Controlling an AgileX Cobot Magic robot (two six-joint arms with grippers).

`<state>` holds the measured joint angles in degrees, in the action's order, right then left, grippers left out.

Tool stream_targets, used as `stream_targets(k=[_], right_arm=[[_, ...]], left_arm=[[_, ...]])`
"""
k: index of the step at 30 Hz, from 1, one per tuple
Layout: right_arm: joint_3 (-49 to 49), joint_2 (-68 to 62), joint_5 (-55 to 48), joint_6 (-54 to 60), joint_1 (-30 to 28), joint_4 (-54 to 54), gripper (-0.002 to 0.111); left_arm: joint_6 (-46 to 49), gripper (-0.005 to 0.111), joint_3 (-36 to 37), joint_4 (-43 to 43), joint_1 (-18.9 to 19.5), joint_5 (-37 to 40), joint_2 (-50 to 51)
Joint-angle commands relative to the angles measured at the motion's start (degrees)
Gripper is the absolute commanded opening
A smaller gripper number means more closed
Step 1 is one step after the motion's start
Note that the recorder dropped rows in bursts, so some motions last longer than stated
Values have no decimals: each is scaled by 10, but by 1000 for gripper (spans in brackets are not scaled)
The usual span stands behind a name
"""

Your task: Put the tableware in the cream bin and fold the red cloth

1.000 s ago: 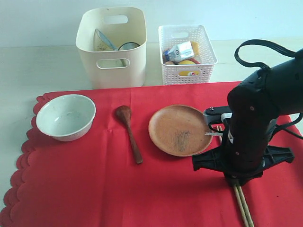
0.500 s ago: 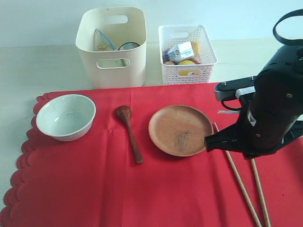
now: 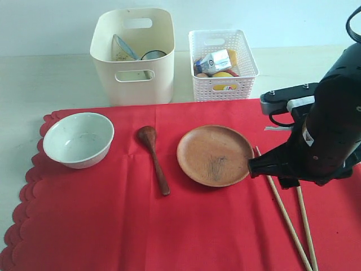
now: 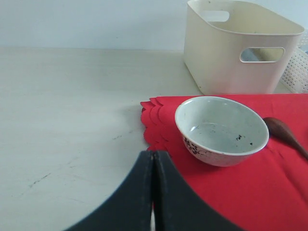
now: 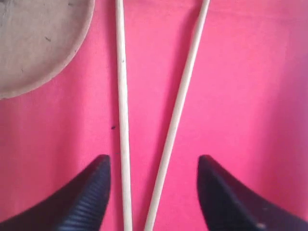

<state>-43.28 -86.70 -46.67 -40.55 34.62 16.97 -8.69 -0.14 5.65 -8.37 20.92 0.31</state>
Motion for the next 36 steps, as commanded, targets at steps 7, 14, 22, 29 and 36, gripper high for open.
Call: stream_targets(k=[7, 14, 22, 29, 36], right_arm=[[47, -1, 53, 108, -48, -106, 69], [57, -18, 95, 125, -53, -118, 67], [57, -77, 125, 124, -54, -106, 67], [57, -100, 136, 136, -73, -108, 67], [57, -102, 153, 190, -81, -143, 59]], left_arm=[[-3, 0, 1, -3, -3, -5, -3], [-3, 0, 1, -3, -3, -5, -3], [-3, 0, 1, -3, -3, -5, -3], [-3, 0, 1, -3, -3, -5, -3], [-3, 0, 1, -3, -3, -5, -3]])
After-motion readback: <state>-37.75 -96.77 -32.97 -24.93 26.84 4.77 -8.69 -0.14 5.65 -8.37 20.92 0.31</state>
